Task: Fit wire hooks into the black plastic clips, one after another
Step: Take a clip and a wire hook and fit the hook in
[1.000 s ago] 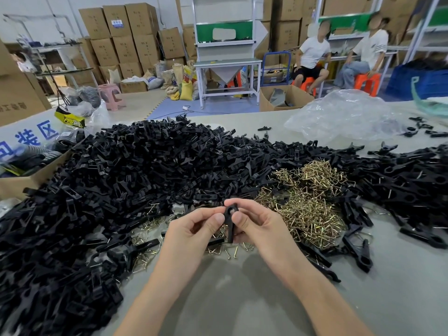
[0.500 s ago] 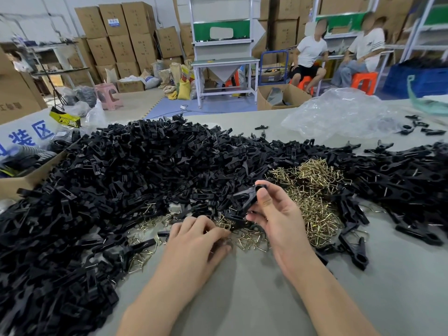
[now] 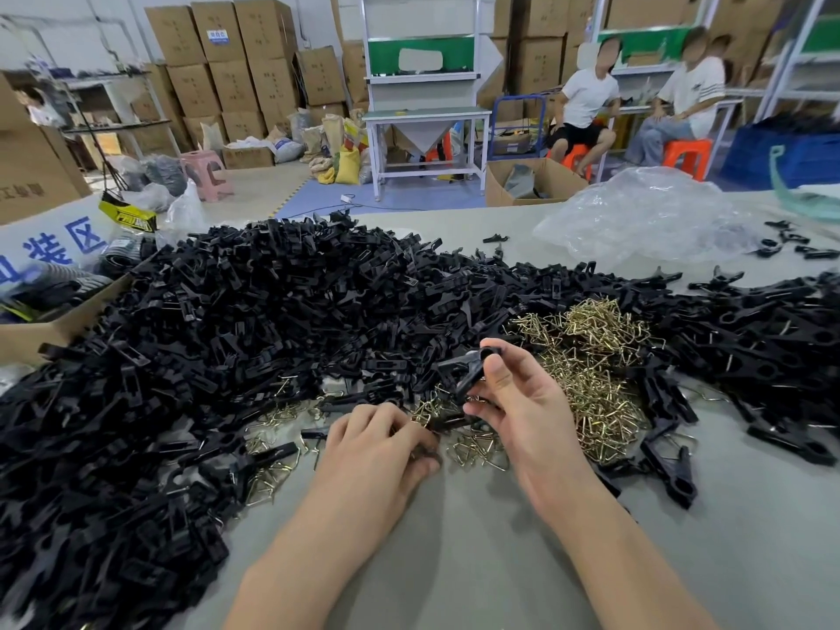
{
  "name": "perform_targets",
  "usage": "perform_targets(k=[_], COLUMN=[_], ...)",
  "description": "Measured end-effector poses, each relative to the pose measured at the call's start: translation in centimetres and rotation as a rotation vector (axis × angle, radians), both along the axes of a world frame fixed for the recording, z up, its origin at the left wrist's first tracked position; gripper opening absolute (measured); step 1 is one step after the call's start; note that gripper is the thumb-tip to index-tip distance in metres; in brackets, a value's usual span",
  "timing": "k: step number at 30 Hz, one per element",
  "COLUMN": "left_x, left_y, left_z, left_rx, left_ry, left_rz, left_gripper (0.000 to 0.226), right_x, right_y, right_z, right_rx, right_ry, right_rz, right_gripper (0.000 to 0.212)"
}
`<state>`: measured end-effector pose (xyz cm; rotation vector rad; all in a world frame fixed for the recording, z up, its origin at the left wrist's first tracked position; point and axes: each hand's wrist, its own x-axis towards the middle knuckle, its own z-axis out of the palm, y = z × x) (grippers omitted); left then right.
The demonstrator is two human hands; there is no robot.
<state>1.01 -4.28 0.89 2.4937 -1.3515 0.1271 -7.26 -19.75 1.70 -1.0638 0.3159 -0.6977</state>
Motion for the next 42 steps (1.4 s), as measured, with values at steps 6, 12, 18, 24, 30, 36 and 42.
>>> perform_targets(k=[6,12,18,24,30,36,42], left_x=[-0.4,-0.3,-0.6,-0.5,0.0,-0.5,-0.6], left_y=[-0.2,-0.4,-1.0,-1.0,-0.8,-1.1,-1.0], left_z=[0.3,2.0,2.0,1.9,2.1,2.0,2.1], left_rx=[-0.281,-0.94,-1.03,-1.017,-1.093,-1.068,-1.089], left_ry=[0.012,0.85,1.19,1.231,1.348,1.328,1.359], left_rz=[-0.001,0.221,0.288,0.314,0.288,0.311,0.321], left_gripper=[0.005,0.017,0.012,0.015,0.023,0.014,0.012], right_x=[0.2,0.0,-0.3,0.0,0.0,0.0,0.1], right_y=[-0.1,-0.1,1.0,1.3,1.4,1.4,1.5], right_z=[-0.1,-0.2,-0.2,-0.5,-0.5,-0.7,-0.6], right_rx=[0.014,-0.046,-0.298,-0.327,-0.279,-0.305,-0.248], right_ry=[-0.014,-0.041,0.049,0.052,-0.001,0.012,-0.038], right_rz=[0.005,0.069,0.18,0.149,0.134,0.139,0.135], right_gripper=[0.018,0.019,0.022,0.02,0.025,0.017,0.023])
